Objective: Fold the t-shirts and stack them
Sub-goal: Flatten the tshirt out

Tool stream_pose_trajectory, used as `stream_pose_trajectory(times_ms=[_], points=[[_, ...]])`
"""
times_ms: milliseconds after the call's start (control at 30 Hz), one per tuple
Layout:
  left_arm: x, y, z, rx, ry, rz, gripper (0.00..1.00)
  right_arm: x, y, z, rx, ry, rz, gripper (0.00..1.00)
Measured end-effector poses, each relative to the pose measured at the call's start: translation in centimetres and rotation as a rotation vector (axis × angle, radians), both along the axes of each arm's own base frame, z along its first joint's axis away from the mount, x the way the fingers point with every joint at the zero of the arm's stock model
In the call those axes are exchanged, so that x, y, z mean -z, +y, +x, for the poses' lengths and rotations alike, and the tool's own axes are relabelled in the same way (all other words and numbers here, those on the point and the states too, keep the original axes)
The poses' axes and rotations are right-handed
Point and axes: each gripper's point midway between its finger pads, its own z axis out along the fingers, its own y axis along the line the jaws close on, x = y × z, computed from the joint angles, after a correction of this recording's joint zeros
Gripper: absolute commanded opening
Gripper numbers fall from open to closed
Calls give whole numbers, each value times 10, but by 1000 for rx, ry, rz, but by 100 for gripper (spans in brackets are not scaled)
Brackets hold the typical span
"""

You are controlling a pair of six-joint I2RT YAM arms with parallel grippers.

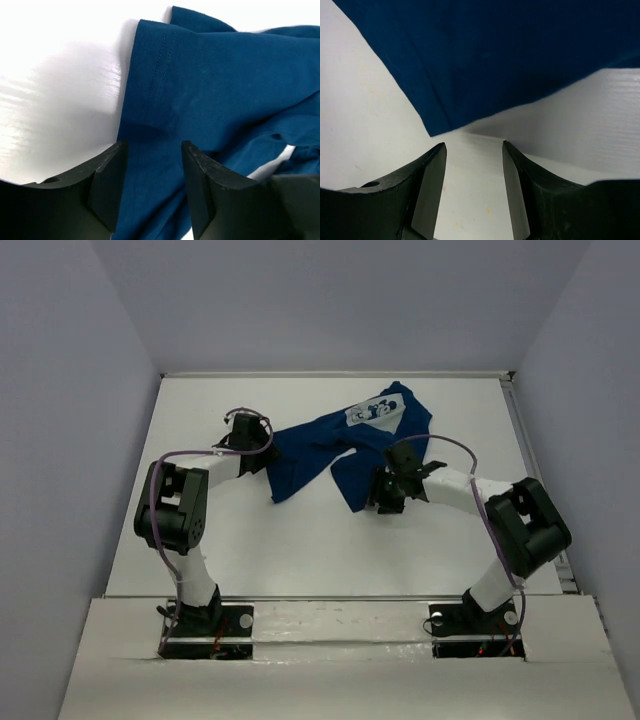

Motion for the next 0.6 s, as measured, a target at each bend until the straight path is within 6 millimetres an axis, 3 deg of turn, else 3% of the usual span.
stream_pose_trajectory(times_ms=[267, 600], points=[[9, -3, 4, 14, 13, -1, 30, 1, 21, -1, 52, -27, -42, 44], [6, -6, 7, 18, 0, -15, 28, 5, 34, 9, 143, -44, -71, 39]])
